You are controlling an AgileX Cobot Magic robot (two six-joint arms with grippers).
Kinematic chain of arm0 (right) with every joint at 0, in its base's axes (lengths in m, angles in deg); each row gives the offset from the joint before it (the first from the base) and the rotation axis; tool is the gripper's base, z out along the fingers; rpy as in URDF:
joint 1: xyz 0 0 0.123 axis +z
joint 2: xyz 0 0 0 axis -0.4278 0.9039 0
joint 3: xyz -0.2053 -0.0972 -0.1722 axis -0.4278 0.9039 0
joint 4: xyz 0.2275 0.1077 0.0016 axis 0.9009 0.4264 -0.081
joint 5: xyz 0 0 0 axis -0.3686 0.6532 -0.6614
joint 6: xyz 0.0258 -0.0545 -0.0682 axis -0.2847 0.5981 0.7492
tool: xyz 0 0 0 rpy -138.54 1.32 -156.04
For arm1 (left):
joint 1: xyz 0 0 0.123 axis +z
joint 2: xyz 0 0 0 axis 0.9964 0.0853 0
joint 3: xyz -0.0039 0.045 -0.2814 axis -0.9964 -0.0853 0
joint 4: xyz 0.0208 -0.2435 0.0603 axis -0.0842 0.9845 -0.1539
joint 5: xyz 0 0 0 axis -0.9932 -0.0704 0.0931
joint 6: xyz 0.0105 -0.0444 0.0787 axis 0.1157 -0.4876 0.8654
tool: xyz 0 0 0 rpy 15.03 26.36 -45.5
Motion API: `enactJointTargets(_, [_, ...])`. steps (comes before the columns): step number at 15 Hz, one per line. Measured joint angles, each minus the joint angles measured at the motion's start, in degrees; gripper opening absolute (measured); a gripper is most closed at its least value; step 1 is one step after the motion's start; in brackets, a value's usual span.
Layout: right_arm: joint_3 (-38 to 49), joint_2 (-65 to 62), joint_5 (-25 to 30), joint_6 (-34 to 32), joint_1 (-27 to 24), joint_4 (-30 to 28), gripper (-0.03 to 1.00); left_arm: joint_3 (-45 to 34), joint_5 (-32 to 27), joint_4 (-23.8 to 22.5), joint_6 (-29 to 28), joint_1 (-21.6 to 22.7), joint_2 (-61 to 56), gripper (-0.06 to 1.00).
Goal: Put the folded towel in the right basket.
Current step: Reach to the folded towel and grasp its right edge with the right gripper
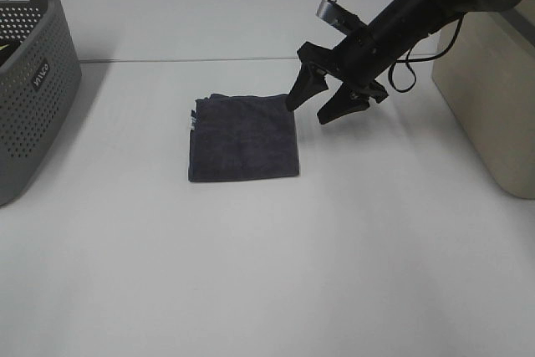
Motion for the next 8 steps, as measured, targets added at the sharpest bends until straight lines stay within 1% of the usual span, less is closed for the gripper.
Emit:
enactJointTargets(2, [-2.06,2.69,0.23,0.0,0.0,0.4,0.66,0.0,0.0,0.0,0.0,0.0,0.0,0.98])
enactJointTargets(5, [-2.52,5.5,0.17,0.4,1.2,0.57,0.66,0.0,0.0,0.0,0.0,0.0,0.0,0.98])
enactJointTargets(8, [-2.69,6.82,-0.97,0.57,3.15,3.95,0.66,0.0,0.0,0.0,0.0,0.0,0.0,0.98])
